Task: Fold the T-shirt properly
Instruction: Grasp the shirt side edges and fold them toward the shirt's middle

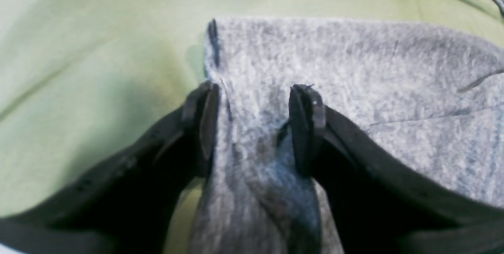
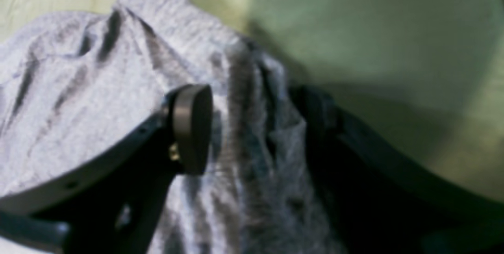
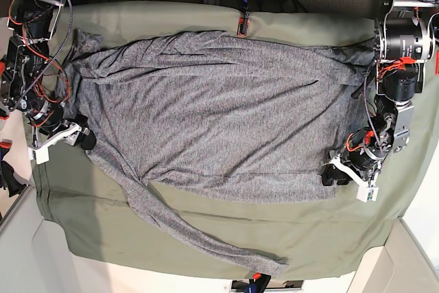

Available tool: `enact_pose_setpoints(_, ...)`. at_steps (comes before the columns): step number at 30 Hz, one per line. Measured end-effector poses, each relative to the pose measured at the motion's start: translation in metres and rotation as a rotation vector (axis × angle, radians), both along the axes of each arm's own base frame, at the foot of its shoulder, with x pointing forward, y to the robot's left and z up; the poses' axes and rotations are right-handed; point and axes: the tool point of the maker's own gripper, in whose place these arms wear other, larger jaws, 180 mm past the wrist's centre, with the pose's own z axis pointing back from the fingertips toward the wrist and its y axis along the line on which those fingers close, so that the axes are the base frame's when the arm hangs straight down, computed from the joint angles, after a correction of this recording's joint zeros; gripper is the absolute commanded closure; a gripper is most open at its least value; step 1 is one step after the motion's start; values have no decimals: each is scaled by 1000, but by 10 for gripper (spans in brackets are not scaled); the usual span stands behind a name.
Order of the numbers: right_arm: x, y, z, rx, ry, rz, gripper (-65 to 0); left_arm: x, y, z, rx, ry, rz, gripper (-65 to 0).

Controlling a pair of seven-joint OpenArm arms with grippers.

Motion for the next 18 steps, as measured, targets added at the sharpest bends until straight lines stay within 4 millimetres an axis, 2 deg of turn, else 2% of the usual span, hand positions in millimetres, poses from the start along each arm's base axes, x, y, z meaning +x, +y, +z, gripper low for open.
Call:
enact_pose_setpoints(2,1,5,0,10,-7,9,-343,1,-3,0,-1,-1,-5,-308)
enact_pose_setpoints(7,5,8,-1,-19,-32,5,-343,2,-9,-1,0,-2,-15,-112)
enact_pose_setpoints(11,8,10,0,-34,-41,7,-343,3,-6,0,26,-20,-22,-8)
enact_pose_setpoints(18,23,6,13,-74,-66,15,-343,4,4,5,60,-47,-20,0)
